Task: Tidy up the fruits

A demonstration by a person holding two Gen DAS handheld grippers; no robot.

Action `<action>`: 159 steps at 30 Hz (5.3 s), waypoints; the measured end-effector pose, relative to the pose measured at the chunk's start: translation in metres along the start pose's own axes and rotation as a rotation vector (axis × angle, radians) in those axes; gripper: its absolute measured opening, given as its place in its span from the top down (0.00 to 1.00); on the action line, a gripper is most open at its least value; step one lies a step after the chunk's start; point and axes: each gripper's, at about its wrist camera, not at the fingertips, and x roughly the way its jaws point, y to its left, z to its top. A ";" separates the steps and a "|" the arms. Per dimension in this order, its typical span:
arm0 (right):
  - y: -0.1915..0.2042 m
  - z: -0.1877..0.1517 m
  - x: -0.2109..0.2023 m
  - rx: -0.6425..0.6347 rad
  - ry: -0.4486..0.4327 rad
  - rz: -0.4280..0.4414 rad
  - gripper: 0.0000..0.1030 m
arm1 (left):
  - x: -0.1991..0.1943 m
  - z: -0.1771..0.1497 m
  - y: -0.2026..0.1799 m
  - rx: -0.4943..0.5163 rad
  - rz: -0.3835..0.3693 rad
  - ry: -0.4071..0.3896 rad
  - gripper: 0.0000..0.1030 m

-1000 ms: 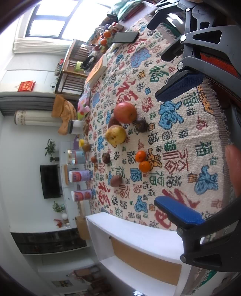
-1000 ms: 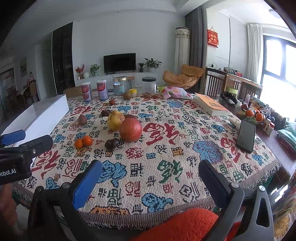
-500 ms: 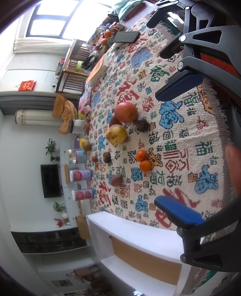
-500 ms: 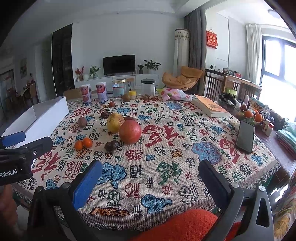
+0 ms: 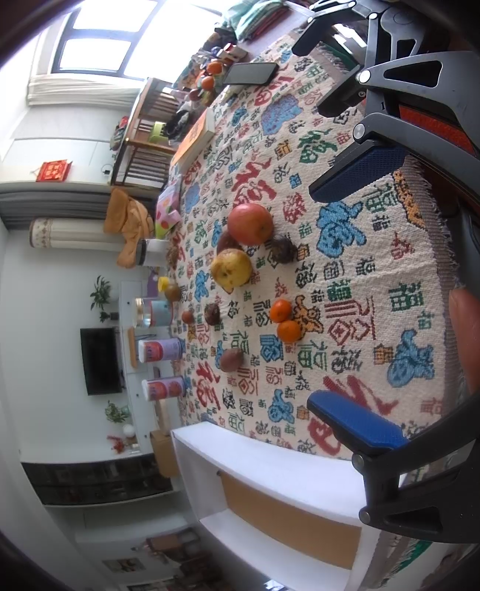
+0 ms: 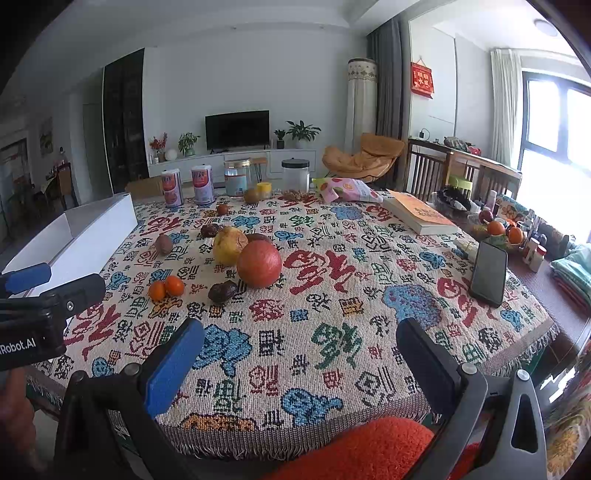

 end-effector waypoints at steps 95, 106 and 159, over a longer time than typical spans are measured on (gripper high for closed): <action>0.002 -0.020 0.170 0.123 0.510 -0.017 0.00 | 0.153 -0.048 0.037 -0.090 0.097 0.340 0.00; 0.006 -0.020 0.173 0.091 0.519 -0.043 0.00 | 0.147 -0.040 0.059 -0.091 -0.065 0.331 0.01; 0.002 -0.020 0.170 0.122 0.507 -0.019 0.00 | 0.180 -0.029 0.096 -0.062 0.090 0.286 0.01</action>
